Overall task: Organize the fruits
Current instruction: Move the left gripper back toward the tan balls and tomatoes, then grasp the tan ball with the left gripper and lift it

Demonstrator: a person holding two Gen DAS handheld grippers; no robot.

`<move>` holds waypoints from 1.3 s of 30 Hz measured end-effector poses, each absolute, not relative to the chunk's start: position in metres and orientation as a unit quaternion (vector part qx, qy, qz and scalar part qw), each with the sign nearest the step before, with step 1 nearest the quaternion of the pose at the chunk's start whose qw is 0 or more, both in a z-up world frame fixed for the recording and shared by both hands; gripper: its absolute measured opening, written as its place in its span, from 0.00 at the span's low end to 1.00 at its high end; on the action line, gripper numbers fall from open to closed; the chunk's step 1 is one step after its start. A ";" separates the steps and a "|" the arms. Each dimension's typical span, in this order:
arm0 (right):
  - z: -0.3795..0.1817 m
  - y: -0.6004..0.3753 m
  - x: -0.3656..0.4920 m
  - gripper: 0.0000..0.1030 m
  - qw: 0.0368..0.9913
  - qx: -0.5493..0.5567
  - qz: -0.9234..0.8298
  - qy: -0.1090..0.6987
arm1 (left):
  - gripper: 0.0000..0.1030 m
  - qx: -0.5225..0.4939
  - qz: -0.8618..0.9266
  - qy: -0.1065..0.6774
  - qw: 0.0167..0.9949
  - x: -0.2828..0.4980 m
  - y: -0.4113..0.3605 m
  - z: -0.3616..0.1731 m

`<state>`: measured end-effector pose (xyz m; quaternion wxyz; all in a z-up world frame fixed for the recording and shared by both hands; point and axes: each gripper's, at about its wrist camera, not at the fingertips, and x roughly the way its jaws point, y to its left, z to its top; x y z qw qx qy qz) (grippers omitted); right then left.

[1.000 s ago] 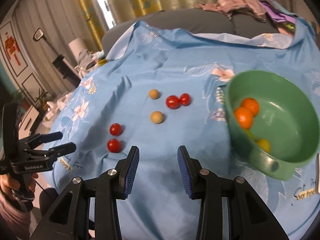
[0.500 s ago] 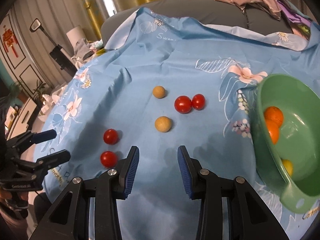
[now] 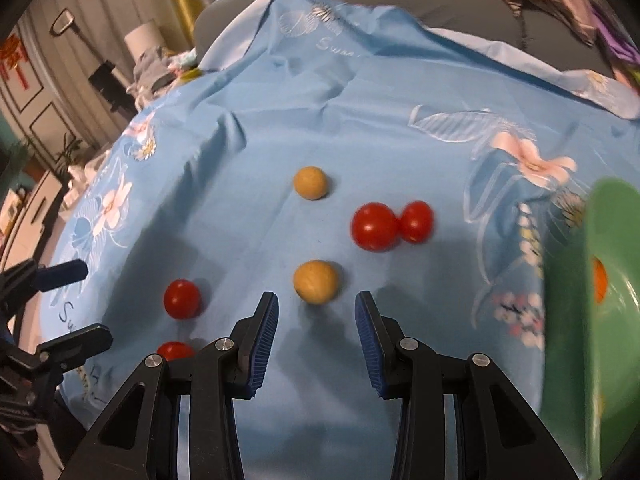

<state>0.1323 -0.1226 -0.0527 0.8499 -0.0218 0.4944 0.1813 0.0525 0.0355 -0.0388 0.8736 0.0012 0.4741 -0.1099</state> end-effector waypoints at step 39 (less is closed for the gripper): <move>-0.068 -0.155 0.182 0.28 0.865 -0.004 0.151 0.478 | 0.37 0.043 -0.141 0.492 0.858 0.215 -0.058 -0.071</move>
